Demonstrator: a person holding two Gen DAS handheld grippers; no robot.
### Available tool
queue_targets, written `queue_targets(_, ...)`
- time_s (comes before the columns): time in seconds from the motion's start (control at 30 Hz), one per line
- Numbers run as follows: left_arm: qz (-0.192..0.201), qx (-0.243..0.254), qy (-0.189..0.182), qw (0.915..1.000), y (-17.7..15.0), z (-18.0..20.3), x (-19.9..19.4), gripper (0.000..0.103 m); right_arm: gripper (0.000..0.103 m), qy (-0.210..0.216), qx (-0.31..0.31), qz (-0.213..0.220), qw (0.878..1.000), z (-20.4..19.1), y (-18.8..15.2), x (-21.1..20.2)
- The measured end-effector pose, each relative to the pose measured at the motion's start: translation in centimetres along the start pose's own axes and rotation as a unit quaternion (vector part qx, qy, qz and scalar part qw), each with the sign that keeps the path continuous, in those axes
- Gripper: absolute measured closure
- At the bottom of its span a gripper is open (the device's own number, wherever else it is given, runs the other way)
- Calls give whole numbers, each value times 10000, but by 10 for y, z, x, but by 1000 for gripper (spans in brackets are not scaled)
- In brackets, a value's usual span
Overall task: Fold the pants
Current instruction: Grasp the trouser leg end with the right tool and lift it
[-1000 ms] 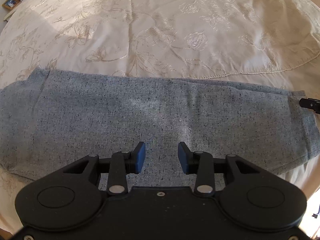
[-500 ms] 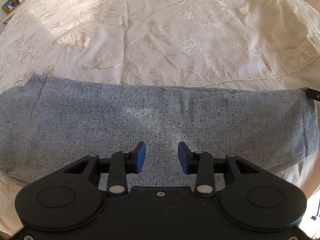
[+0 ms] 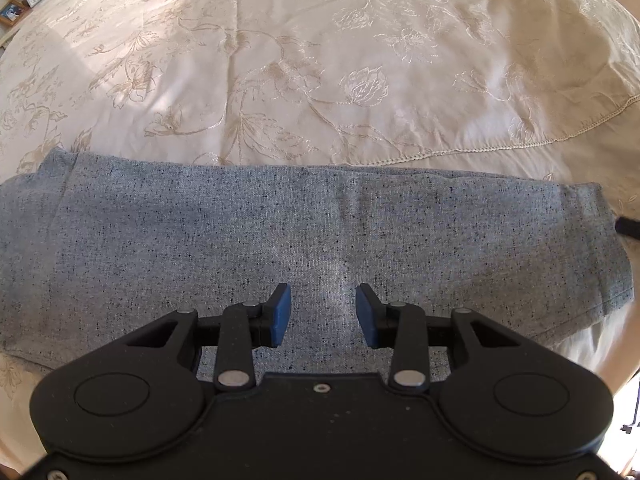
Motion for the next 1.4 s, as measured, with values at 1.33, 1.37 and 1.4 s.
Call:
queue_targets(1.33,162,-160,-209,9995,63,28,51,56,94,837,559,-37,9949,-31,-16,-22)
queue_targets(1.37,171,-213,-206,9994,58,22,43,56,94,814,543,-33,9952,-34,-15,-23)
queue_targets(1.4,158,-242,-222,9993,52,16,37,56,94,796,566,-30,9952,-36,-15,-23)
Point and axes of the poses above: each gripper's, at about its wrist camera, not at the fingertips, and x roughly the way its jaws point, z to its right, y to its top, the point moved 10 cm from there along x, roughly the way its jaws point, and after that the axes turned 10 degrees about z, right-handed, at the moved point
